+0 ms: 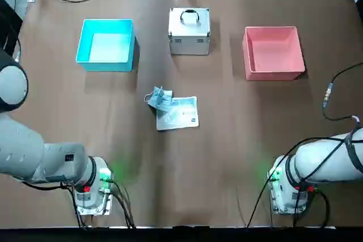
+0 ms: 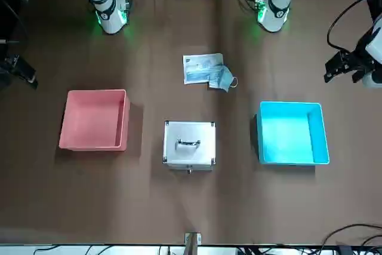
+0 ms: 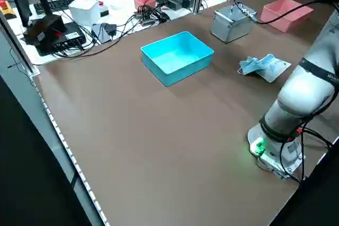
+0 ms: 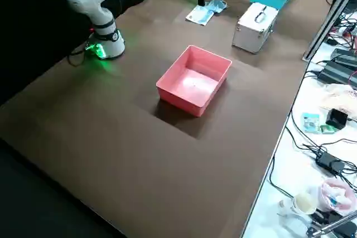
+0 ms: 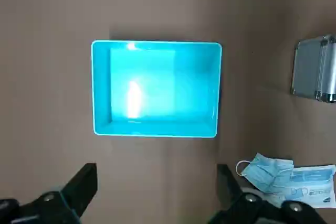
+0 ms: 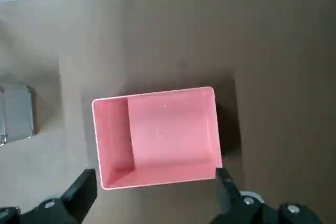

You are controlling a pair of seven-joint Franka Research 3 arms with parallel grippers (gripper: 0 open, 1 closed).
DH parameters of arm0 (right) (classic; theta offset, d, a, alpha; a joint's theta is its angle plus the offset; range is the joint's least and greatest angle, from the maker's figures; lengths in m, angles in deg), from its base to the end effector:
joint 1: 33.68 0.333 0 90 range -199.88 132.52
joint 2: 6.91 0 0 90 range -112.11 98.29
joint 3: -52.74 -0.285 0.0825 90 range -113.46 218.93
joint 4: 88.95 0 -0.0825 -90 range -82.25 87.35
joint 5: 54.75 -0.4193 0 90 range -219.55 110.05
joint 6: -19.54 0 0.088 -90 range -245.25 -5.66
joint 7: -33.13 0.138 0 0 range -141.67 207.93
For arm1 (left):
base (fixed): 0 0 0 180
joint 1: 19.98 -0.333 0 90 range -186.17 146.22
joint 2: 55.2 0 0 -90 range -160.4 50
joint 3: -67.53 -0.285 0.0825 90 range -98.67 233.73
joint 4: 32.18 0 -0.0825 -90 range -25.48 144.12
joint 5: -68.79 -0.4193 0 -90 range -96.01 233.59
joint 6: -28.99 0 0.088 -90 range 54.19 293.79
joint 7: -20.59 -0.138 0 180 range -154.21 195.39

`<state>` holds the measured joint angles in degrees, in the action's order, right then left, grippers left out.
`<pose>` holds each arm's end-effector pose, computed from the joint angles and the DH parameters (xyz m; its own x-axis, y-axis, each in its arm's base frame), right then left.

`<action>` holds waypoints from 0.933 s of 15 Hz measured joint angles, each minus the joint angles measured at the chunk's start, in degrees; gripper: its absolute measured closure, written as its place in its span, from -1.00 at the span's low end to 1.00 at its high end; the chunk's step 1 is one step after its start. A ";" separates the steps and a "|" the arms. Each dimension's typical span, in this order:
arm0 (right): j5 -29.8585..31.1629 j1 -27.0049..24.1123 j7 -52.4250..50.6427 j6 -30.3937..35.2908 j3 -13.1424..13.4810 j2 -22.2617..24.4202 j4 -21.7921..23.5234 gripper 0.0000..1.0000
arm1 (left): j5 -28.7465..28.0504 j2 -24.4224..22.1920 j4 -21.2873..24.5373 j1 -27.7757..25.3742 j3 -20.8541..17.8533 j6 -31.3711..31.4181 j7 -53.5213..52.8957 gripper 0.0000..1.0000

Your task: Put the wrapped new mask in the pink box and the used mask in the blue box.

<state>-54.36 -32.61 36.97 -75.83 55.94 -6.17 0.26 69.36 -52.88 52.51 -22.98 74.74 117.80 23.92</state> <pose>0.5993 -0.0233 0.5863 0.9874 -0.1032 0.1203 -0.1037 -0.9946 -0.0020 0.5990 -0.0441 0.5837 0.9994 -0.0153 0.0308 -0.0158 -0.9997 0.0168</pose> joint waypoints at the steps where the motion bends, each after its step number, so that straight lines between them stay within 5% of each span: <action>1: 0.00 -0.01 0.00 0.00 0.03 0.00 0.09 -0.98 | -0.07 -0.01 0.00 0.01 0.01 -0.04 -0.13 -0.99; 8: 0.00 0.20 -0.01 0.62 -0.07 -0.16 0.72 -0.98 | -0.33 0.19 0.19 0.64 1.57 -0.28 0.04 -1.00; 14: -0.03 0.54 -0.04 0.97 -0.36 -0.58 0.81 -0.98 | -0.33 5.83 4.38 1.27 12.75 -1.90 1.39 -1.00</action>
<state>-54.40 -32.08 36.93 -74.86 55.58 -6.75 1.07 69.03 -47.04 56.90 -21.71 87.49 115.90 25.31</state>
